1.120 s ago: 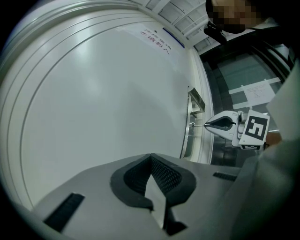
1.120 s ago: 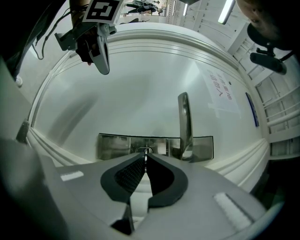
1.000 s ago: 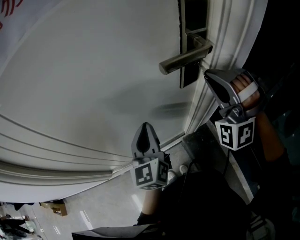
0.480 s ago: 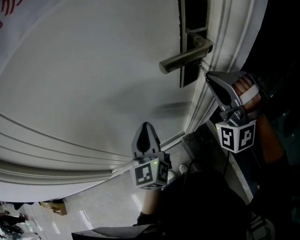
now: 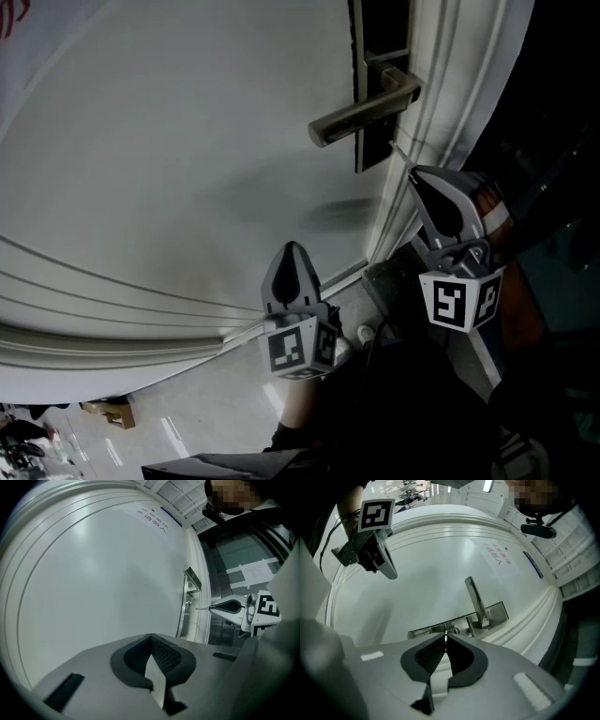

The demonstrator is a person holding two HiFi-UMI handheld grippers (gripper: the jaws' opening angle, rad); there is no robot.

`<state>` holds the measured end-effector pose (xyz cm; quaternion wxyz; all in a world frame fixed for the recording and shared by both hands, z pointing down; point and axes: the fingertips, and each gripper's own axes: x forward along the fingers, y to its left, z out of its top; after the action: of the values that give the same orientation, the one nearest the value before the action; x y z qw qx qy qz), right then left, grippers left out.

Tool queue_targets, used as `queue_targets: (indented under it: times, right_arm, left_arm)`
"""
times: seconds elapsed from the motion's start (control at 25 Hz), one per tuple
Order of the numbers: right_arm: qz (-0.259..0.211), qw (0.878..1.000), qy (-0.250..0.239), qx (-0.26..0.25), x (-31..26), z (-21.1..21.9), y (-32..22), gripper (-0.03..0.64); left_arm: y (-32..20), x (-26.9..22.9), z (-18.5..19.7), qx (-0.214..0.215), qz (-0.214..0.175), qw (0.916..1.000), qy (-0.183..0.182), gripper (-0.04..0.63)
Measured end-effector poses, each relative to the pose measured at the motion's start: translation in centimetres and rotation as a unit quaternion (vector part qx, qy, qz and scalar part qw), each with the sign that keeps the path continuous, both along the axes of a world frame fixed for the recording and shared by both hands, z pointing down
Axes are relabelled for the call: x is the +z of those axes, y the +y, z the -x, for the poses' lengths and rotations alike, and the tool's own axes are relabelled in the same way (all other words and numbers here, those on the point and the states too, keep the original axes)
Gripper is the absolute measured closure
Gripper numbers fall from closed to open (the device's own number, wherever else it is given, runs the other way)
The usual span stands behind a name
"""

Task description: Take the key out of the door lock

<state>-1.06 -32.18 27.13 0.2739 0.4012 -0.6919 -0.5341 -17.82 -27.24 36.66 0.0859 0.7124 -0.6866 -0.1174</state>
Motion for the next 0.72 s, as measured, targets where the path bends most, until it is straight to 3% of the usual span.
queue_targets:
  times: [0.4,0.72]
  right_arm:
    - [0.083,0.988,-0.129,-0.01,2.2,0.1,1.3,0.604]
    - [0.17,0.95,-0.258,-0.044,2.3,0.2,1.8,0.604]
  left_arm:
    - [-0.4,-0.1,-2.0,0.021,0.007,0.9997,-0.01,0.595]
    - [-0.4,-0.4,-2.8,0.029,0.008,0.9995,-0.014,0.595]
